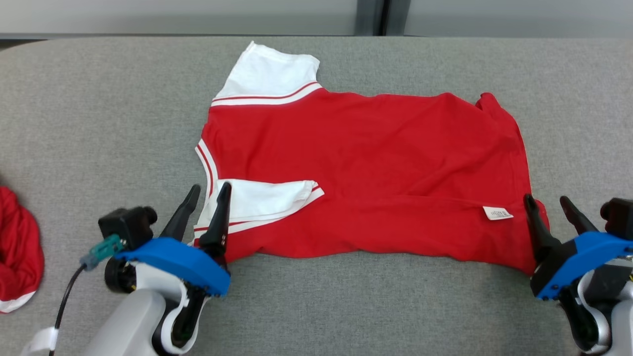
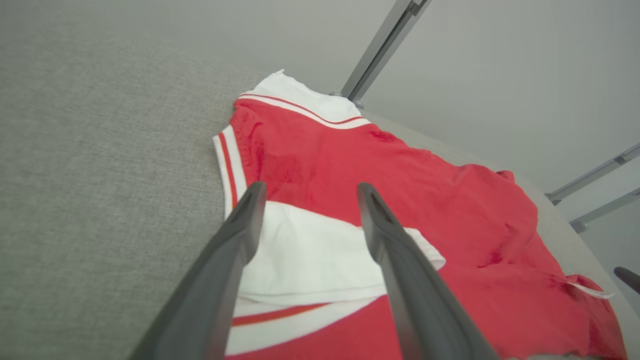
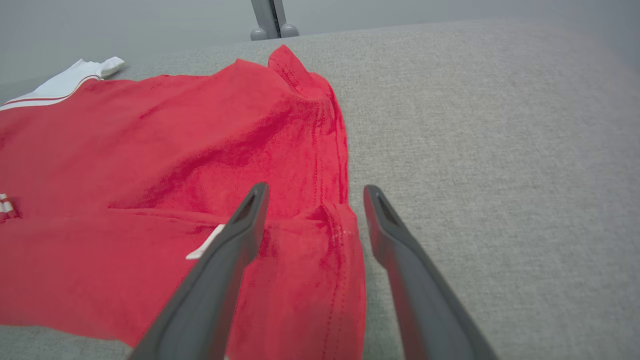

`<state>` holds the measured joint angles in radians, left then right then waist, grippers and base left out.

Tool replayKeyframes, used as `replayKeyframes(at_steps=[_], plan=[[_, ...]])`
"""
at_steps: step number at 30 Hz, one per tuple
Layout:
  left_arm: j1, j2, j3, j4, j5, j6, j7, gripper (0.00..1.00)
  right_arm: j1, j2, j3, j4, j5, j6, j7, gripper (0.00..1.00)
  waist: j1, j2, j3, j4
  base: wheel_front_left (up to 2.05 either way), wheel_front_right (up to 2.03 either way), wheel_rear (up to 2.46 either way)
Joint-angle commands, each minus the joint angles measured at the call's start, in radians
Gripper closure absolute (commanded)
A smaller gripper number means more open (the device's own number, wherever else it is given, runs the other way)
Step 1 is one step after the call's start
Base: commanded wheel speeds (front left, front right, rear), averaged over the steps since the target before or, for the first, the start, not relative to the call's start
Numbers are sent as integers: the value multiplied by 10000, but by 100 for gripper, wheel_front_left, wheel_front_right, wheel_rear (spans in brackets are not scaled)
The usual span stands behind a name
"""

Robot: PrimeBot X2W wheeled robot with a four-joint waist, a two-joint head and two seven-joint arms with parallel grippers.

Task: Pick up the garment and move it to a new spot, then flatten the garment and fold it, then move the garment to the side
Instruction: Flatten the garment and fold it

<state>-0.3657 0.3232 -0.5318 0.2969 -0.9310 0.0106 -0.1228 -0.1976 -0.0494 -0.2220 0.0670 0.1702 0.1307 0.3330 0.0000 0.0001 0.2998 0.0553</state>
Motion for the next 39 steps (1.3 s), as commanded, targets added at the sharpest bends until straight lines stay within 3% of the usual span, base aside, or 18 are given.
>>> replayKeyframes(at_steps=[1, 7, 15, 21, 29, 30, 31, 32, 39], plan=[[243, 247, -130, 52, 320, 184, -132, 0, 318, -20, -119, -153, 75, 1, 106, 0, 0, -1, -123, 30, 0, 0, 0], [1115, 690, -581, -282, 1061, 1088, 82, 0, 1149, -20, -442, -629, 107, 1, 879, 0, 0, -1, -393, 98, 0, 0, 0], [1055, 690, -876, 251, 1294, 1713, 671, 0, 822, -19, -303, 138, -18, 3, 1301, 0, 0, -1, -294, 21, 0, 0, 0], [736, 515, -1042, 917, 1258, 1656, 942, 0, 443, -19, 73, 1078, -46, 1, 1628, 0, 0, -1, -82, 55, 0, 0, 0], [391, 167, -1347, 1810, 1088, 1219, 1441, 0, 677, 121, 778, 1660, 424, 44, 2031, 0, 0, -1, 30, 100, 0, 0, 0], [372, 108, -1428, 1915, 1067, 1112, 1572, 38, 733, 138, 894, 1664, 478, 61, 2026, 56, 0, -1, 38, 87, 0, 0, 0], [372, 63, -1497, 1993, 1033, 1029, 1663, 57, 784, 144, 1007, 1634, 523, 61, 1992, 100, 0, -1, 39, 71, 0, 0, 0], [364, 26, -1535, 2047, 990, 939, 1703, 100, 842, 147, 1066, 1600, 555, 63, 1969, 100, 0, -1, 32, 56, 0, 0, 0], [843, 486, -1214, 1932, 545, 686, 1742, 100, 830, -35, 340, 481, 19, 2, 1343, 100, 0, -1, -325, -30, 0, 0, 0]])
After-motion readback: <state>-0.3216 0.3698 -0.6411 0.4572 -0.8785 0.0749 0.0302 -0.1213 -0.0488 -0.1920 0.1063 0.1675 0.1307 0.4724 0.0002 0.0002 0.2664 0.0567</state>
